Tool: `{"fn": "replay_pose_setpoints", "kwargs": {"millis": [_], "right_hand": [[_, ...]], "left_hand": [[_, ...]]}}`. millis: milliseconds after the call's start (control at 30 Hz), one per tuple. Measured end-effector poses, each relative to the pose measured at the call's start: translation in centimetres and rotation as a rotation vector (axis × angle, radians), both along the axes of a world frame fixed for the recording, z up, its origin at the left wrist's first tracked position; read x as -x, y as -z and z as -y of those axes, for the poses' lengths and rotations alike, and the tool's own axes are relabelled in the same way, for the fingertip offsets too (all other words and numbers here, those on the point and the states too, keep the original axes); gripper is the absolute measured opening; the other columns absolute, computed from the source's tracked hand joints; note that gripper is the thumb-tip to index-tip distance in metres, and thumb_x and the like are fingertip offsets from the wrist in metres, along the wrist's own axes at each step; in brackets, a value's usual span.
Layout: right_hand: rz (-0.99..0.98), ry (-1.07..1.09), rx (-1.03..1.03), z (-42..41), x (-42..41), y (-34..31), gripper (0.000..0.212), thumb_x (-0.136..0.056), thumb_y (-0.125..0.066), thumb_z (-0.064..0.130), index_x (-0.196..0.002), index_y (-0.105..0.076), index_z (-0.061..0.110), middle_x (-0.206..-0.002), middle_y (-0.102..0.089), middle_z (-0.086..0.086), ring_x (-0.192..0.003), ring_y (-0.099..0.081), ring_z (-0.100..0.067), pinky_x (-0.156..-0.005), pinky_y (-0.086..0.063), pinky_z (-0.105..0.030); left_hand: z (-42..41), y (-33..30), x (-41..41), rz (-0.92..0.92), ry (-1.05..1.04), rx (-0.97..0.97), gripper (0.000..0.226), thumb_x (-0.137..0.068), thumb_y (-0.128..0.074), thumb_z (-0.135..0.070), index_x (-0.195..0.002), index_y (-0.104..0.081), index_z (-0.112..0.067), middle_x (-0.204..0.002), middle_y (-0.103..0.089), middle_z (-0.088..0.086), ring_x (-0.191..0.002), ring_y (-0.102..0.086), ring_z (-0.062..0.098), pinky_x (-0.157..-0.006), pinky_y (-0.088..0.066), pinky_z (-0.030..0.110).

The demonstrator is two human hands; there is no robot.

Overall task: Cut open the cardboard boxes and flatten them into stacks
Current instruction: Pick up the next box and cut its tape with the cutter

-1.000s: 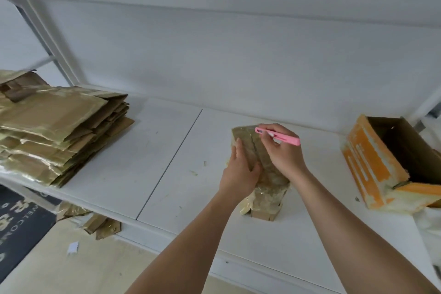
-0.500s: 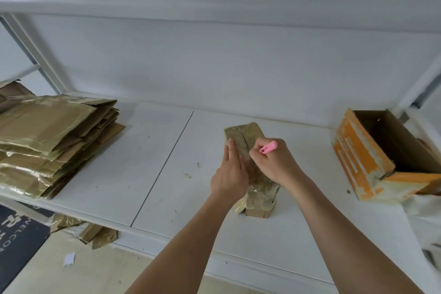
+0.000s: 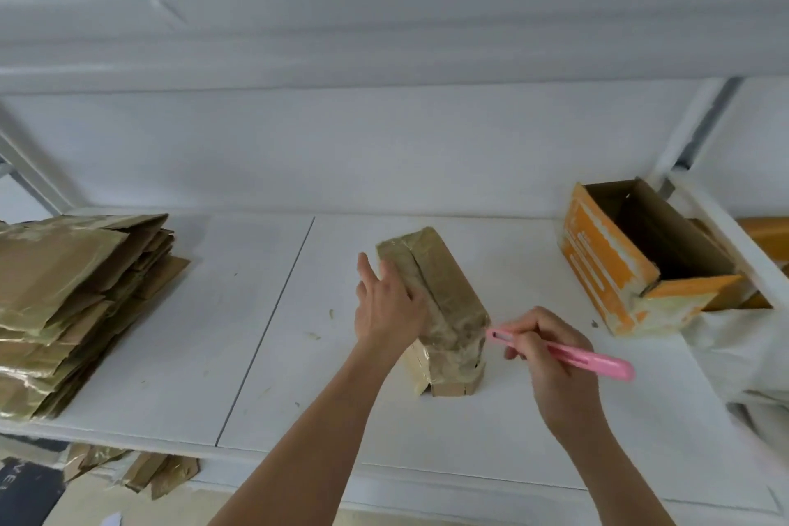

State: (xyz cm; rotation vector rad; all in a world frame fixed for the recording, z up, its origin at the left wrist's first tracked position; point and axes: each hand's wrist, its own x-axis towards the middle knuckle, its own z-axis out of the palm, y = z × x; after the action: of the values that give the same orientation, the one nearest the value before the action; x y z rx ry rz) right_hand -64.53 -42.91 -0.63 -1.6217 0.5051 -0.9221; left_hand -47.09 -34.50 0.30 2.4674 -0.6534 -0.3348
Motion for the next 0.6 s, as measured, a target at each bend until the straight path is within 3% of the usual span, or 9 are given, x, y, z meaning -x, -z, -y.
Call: {"fn": "replay_pose_setpoints", "kwargs": {"millis": [100, 167, 267, 367, 467, 533, 600], "right_hand": [[0.116, 0.134, -0.183, -0.9, 0.3, 1.0, 0.017, -0.097, -0.054, -0.002, -0.089, -0.065, 0.009, -0.086, -0.067, -0.01, -0.083, -0.068, -0.026, -0.083, -0.058, -0.043], [0.099, 0.156, -0.185, -1.9, -0.3, 1.6, 0.014, -0.097, -0.052, 0.009, -0.103, -0.063, 0.015, -0.095, -0.068, -0.004, -0.089, -0.069, -0.018, -0.085, -0.058, -0.041], [0.089, 0.165, -0.276, -2.9, -1.5, 3.0, 0.017, -0.098, -0.056, 0.018, -0.108, -0.065, 0.028, -0.097, -0.071, 0.002, -0.092, -0.071, -0.015, -0.084, -0.058, -0.045], [0.124, 0.199, -0.226, -3.2, -1.6, 3.1, 0.018, -0.099, -0.055, 0.028, -0.114, -0.065, 0.027, -0.102, -0.07, 0.001, -0.099, -0.07, -0.019, -0.083, -0.058, -0.044], [0.178, 0.235, -0.147, -2.1, -1.8, 1.9, 0.017, -0.1, -0.055, 0.023, -0.112, -0.064, 0.015, -0.095, -0.069, -0.005, -0.091, -0.068, -0.023, -0.078, -0.057, -0.036], [0.217, 0.272, -0.244, -0.4, -2.3, 1.5, 0.012, -0.1, -0.054, 0.012, -0.108, -0.063, 0.009, -0.093, -0.069, -0.012, -0.09, -0.067, -0.025, -0.079, -0.057, -0.04], [0.223, 0.26, -0.315, 0.8, -3.0, 1.2, 0.012, -0.101, -0.052, 0.009, -0.109, -0.06, 0.006, -0.097, -0.068, -0.016, -0.095, -0.069, -0.027, -0.086, -0.056, -0.049]], "left_hand": [[0.3, 0.0, -2.5, 0.048, 0.042, 0.033, 0.05, -0.095, -0.045, -0.03, -0.139, -0.032, -0.008, -0.162, 0.004, 0.003, -0.148, -0.009, 0.027, -0.113, -0.028, 0.047], [0.8, 0.0, -3.9, 0.049, 0.091, 0.002, 0.055, -0.091, -0.052, -0.031, -0.138, -0.031, -0.01, -0.163, 0.001, 0.003, -0.15, -0.001, 0.024, -0.12, -0.011, 0.049], [1.3, 0.1, -4.8, -0.065, 0.168, -0.02, 0.077, -0.084, -0.062, -0.035, -0.147, -0.02, -0.022, -0.155, -0.018, -0.002, -0.148, -0.01, 0.021, -0.121, 0.002, 0.049], [1.0, -0.4, -4.6, -0.007, 0.158, -0.031, 0.075, -0.081, -0.067, -0.044, -0.143, -0.027, -0.028, -0.13, -0.03, 0.001, -0.133, -0.03, 0.026, -0.118, -0.017, 0.045], [0.3, -1.8, -4.1, 0.107, 0.106, -0.234, 0.068, -0.081, -0.065, -0.059, -0.128, -0.038, -0.019, -0.121, -0.043, 0.008, -0.122, -0.043, 0.031, -0.093, -0.043, 0.041], [-0.1, -2.7, -3.4, 0.199, 0.053, -0.43, 0.067, -0.082, -0.061, -0.064, -0.123, -0.041, -0.015, -0.119, -0.053, 0.009, -0.117, -0.051, 0.031, -0.081, -0.043, 0.038], [-0.4, -2.9, -2.6, 0.363, 0.056, -0.545, 0.063, -0.088, -0.056, -0.061, -0.126, -0.042, -0.012, -0.126, -0.048, 0.01, -0.119, -0.048, 0.031, -0.089, -0.041, 0.038]]}}
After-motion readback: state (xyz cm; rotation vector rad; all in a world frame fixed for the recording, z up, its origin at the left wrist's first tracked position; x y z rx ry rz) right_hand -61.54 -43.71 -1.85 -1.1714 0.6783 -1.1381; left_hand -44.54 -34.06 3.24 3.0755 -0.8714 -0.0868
